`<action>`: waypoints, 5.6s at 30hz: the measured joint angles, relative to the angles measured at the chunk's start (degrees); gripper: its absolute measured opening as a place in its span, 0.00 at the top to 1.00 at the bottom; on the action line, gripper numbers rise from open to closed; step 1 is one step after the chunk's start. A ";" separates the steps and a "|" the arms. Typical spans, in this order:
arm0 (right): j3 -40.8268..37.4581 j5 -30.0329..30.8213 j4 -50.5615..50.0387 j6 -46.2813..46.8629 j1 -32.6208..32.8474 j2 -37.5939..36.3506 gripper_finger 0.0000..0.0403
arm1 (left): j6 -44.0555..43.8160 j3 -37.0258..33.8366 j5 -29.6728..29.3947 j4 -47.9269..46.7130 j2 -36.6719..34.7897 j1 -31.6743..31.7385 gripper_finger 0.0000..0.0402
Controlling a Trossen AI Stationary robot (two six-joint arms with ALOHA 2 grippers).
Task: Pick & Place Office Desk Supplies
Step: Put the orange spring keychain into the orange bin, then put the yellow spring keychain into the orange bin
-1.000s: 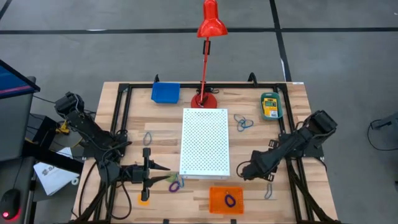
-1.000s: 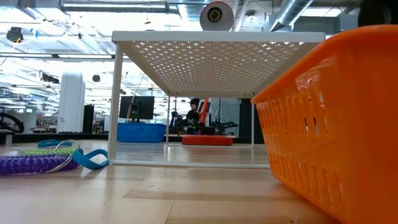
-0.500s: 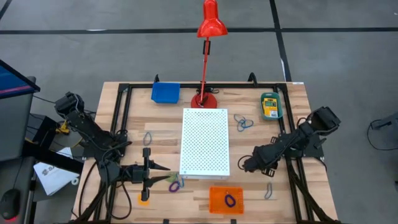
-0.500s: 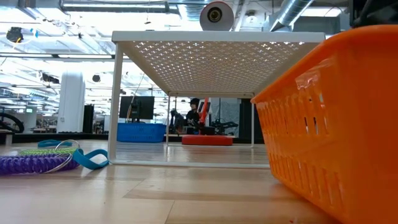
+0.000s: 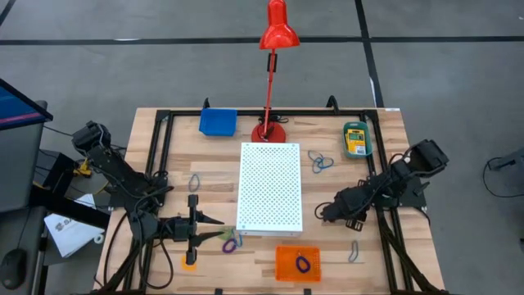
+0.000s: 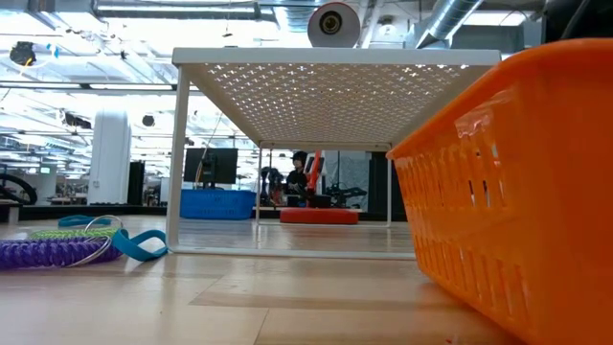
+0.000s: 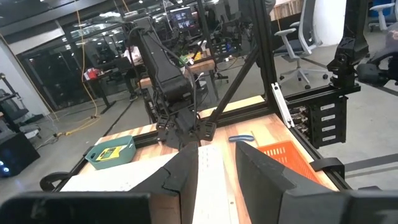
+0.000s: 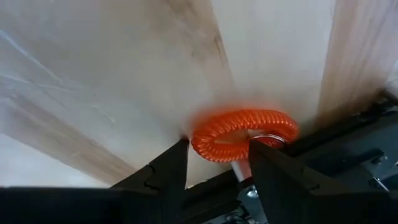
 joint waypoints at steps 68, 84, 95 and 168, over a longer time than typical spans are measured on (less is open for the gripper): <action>42.39 36.74 22.74 25.02 28.55 10.48 1.00 | -1.27 -0.01 3.61 -0.91 0.02 1.40 0.75; 42.95 33.43 23.46 22.65 25.66 13.03 0.80 | -1.27 -0.02 3.67 -0.89 0.02 1.25 0.75; 44.90 33.73 4.53 38.03 26.39 13.03 0.62 | -1.27 -0.02 3.59 -0.90 0.02 1.25 0.75; 44.63 58.46 13.16 2.80 34.15 6.30 0.63 | -83.84 0.14 46.84 -51.90 4.45 -8.45 0.75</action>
